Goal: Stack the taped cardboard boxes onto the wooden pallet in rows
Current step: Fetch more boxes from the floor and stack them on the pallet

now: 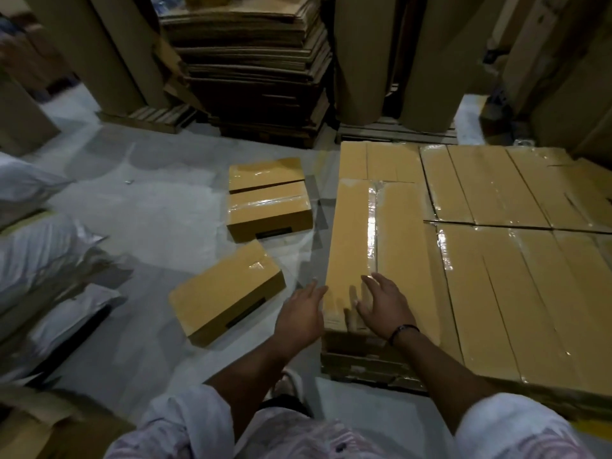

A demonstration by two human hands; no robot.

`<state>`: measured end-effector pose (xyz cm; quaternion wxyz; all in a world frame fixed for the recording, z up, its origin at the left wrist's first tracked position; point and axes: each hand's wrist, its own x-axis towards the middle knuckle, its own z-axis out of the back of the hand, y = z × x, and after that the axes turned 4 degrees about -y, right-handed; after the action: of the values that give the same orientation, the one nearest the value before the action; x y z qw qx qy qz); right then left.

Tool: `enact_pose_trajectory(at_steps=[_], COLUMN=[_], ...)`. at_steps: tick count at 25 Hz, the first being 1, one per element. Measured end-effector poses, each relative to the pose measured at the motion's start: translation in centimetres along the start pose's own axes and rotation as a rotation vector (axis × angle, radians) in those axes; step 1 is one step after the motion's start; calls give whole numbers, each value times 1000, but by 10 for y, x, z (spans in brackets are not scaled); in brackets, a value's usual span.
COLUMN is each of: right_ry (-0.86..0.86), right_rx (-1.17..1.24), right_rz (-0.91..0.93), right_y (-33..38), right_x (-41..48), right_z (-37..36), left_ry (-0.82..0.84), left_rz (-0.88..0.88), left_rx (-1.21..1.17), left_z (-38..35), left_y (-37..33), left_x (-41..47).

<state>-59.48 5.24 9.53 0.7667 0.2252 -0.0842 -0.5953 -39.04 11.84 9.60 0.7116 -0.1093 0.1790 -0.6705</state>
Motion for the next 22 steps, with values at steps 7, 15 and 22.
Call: enact_pose_trajectory(at_steps=[7, 15, 22], right_ry=[-4, 58, 143], right_rx=[-2, -4, 32], right_rz=[202, 296, 259], right_y=[91, 244, 335], right_x=[36, 97, 126], right_z=[-28, -125, -193], left_ry=[-100, -135, -87], left_rz=[149, 233, 275], left_rx=[-52, -59, -57], left_z=[44, 109, 141], left_y=[86, 255, 378], left_x=[-6, -6, 7])
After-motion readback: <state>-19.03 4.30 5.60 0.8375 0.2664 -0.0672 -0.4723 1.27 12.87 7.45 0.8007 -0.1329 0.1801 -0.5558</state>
